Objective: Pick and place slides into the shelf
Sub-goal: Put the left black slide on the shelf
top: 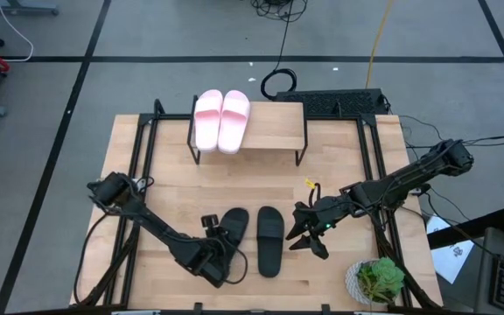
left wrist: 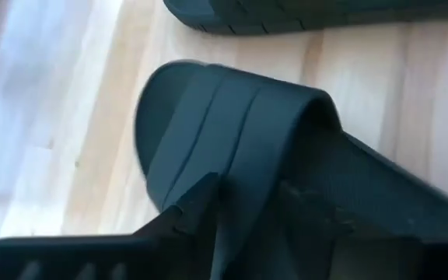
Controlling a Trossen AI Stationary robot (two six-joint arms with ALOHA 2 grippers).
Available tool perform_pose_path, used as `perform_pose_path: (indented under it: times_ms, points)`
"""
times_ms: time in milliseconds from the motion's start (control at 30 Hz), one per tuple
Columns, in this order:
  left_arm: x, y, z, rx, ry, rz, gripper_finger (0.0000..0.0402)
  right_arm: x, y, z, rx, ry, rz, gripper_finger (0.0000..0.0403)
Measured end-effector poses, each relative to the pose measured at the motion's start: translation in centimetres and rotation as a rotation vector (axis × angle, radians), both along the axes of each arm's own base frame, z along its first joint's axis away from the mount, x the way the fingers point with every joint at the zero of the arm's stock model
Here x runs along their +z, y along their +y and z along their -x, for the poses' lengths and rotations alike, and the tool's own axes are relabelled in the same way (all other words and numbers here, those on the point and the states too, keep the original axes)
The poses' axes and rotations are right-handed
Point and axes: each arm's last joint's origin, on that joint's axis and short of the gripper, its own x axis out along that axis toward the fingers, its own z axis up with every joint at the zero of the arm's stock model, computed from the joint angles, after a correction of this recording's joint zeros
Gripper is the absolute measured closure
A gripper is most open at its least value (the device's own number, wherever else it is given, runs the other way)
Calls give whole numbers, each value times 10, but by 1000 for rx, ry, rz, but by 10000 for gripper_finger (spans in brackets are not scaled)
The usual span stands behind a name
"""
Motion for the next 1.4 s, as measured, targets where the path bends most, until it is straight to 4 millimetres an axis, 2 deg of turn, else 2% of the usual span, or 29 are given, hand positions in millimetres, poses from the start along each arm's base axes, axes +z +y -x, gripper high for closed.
perform_pose_path:
  times_ms: [367, 567, 633, 733, 833, 1033, 1267, 1400]
  points:
    - [5, -4, -5, 3, -12, -10, 388, 0, 0, 0, 1, 0, 1, 248]
    - [5, 0, -8, 62, -40, 21, 397, 0, 0, 0, 3, -1, 4, 248]
    - [11, 1, -11, 74, -39, 26, 399, 0, 0, 0, 4, -2, 6, 248]
    - [29, 2, -18, 84, -27, 9, 400, 0, 0, 0, 4, -5, 6, 248]
    - [56, 4, -24, 94, -40, -59, 400, 3, 0, -2, -16, -46, 7, 248]
    - [112, 11, -32, 83, -60, -175, 401, 31, -3, -5, -70, -323, 16, 248]
    - [158, 31, -40, 117, -122, -280, 401, 76, -19, 21, -242, -599, 165, 248]
    - [181, 57, -54, 159, -190, -395, 401, 97, -30, 40, -328, -695, 218, 248]
